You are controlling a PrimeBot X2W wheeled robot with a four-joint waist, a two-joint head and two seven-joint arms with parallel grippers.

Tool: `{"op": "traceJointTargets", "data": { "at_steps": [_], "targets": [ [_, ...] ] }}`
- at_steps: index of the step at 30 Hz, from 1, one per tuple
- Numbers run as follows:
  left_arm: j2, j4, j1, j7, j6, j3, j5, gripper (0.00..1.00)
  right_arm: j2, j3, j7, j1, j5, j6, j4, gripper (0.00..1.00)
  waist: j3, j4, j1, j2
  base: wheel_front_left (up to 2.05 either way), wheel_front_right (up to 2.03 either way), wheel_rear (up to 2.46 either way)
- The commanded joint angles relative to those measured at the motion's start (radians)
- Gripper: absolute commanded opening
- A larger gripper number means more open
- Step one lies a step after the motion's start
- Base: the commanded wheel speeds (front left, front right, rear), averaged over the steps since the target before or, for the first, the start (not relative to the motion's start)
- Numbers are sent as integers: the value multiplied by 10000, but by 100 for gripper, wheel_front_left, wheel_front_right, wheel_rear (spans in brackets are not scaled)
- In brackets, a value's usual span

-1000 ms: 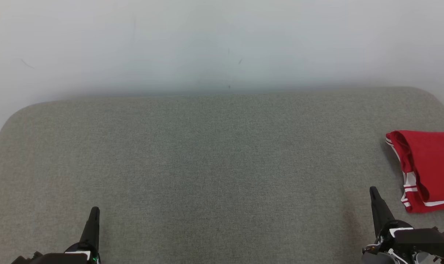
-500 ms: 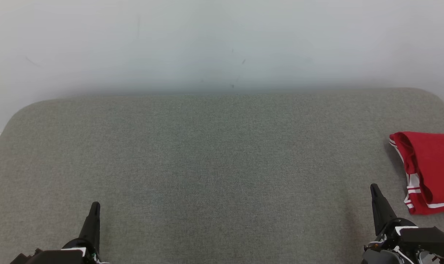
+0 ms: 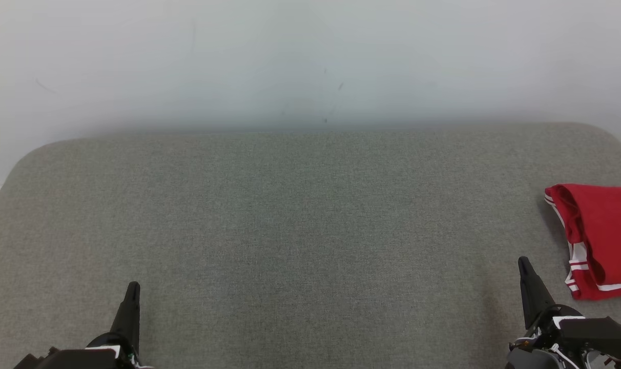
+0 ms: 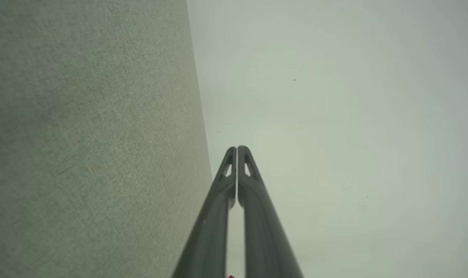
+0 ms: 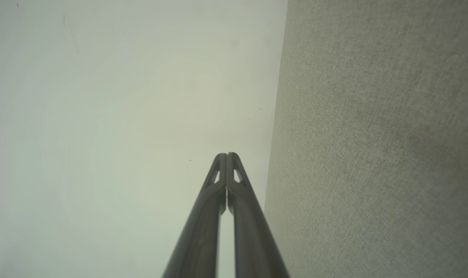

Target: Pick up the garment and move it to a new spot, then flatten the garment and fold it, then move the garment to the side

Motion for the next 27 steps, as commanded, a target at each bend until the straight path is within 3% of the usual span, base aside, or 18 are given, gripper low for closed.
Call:
{"op": "traceJointTargets", "data": {
  "at_steps": [1, 27],
  "targets": [
    [38, -25, -98, 0, -10, 28, -45, 0, 19, -15, 31, -59, 17, -21, -11, 0, 0, 0, 0, 0, 0, 0, 0],
    [38, -26, -95, -1, -10, 26, -46, 0, 18, -13, 29, -57, 18, -21, -9, 0, 0, 0, 0, 0, 0, 0, 0]
  ]
}}
